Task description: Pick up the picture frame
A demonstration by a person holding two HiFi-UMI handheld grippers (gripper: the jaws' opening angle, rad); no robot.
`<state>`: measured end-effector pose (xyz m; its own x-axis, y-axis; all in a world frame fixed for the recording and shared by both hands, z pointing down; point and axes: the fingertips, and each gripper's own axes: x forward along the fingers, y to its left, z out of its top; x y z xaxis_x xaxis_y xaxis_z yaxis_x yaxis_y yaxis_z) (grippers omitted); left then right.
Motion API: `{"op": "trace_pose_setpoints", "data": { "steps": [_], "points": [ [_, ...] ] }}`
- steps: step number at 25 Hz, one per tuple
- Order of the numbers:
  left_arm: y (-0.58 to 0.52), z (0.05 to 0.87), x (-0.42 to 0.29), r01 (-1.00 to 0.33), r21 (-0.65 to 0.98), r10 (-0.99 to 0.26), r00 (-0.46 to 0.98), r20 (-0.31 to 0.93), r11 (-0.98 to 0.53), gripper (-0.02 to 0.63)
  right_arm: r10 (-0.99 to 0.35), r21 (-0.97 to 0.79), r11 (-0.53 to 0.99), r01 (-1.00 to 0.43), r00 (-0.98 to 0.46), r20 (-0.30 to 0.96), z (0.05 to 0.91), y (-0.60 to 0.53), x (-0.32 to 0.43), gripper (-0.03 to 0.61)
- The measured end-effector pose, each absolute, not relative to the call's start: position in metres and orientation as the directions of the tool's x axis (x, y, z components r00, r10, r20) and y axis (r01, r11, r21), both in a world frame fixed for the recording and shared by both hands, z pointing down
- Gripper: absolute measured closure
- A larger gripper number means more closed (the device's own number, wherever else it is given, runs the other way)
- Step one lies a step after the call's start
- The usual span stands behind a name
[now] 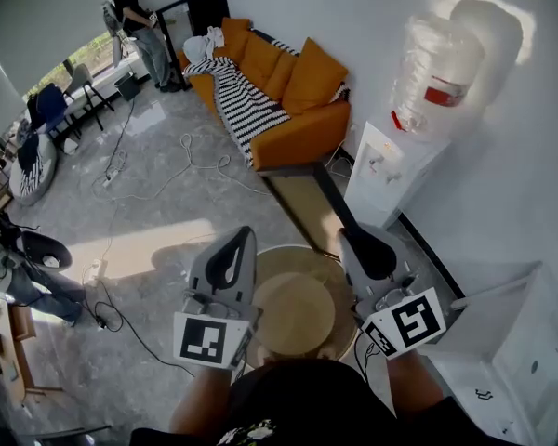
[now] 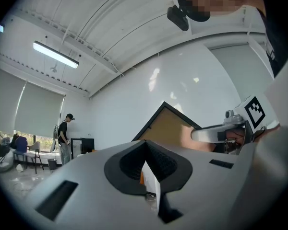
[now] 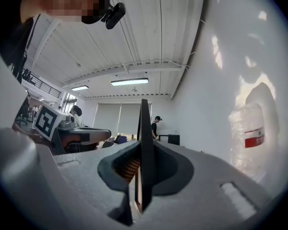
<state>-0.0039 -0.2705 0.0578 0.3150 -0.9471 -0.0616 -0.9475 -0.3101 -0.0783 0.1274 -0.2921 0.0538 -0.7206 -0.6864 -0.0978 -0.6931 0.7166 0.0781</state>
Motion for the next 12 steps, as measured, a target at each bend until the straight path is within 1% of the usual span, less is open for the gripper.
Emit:
{"op": "trace_pose_setpoints", "data": {
  "steps": [7, 12],
  "points": [
    [-0.2731, 0.0601, -0.0117, -0.95, -0.123, -0.95, 0.299, -0.093, -0.287, 0.6, -0.687, 0.094, 0.714, -0.694, -0.72, -0.102, 0.0533, -0.2905, 0.1251, 0.525],
    [-0.2718, 0.0617, -0.0055, -0.954, -0.069, -0.954, 0.297, -0.051, -0.293, 0.6, -0.686, 0.097, 0.713, -0.694, -0.72, -0.105, 0.0536, -0.2885, 0.1242, 0.525]
  ]
}}
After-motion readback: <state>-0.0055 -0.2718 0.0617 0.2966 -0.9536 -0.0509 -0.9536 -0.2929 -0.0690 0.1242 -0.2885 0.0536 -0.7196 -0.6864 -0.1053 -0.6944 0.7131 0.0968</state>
